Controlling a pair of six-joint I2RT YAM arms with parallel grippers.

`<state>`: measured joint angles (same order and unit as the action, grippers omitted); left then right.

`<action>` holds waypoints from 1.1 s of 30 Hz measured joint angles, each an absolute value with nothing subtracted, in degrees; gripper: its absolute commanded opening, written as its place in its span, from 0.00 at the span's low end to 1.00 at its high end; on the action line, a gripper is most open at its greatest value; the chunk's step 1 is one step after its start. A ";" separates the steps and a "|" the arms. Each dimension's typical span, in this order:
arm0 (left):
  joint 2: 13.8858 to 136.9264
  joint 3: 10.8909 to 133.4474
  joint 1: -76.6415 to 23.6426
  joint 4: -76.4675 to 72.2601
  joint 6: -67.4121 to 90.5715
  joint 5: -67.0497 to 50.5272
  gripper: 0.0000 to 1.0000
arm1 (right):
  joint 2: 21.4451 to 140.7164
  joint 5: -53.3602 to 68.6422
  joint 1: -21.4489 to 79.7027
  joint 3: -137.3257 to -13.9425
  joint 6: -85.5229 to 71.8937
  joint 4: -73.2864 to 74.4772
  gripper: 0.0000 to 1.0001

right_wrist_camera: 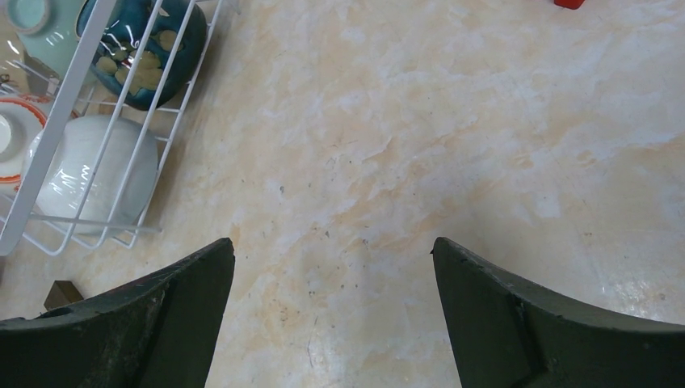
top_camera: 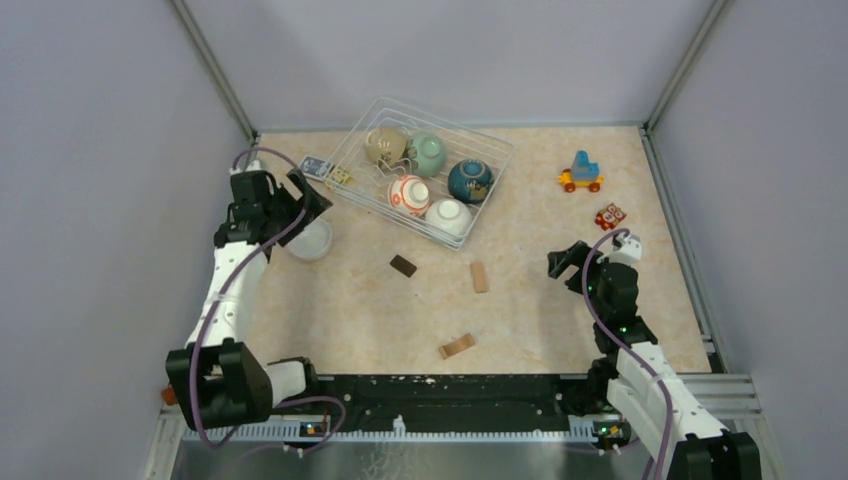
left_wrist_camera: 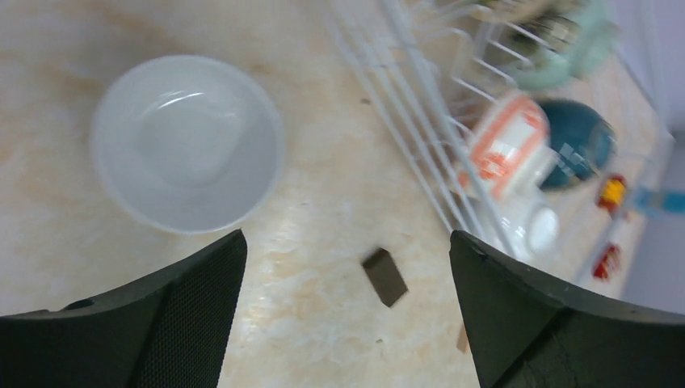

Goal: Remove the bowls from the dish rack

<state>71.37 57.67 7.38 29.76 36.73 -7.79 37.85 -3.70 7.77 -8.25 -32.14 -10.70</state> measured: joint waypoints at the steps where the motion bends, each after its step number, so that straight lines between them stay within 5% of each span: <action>1: 70.04 57.34 7.16 27.94 35.22 -10.98 0.99 | 37.85 -3.64 7.77 -8.25 -32.14 -10.70 0.92; 6: 69.25 58.96 0.43 21.41 28.49 -22.63 0.99 | 37.85 -3.33 7.77 -8.25 -32.14 -10.70 0.92; 13: 84.53 70.91 -12.21 20.03 22.06 -25.30 0.99 | 37.91 -3.29 7.77 -8.25 -32.14 -10.72 0.92; 33: 104.66 89.58 -14.63 26.00 9.69 -18.44 0.99 | 39.18 -3.29 7.77 -8.25 -32.12 -10.92 0.92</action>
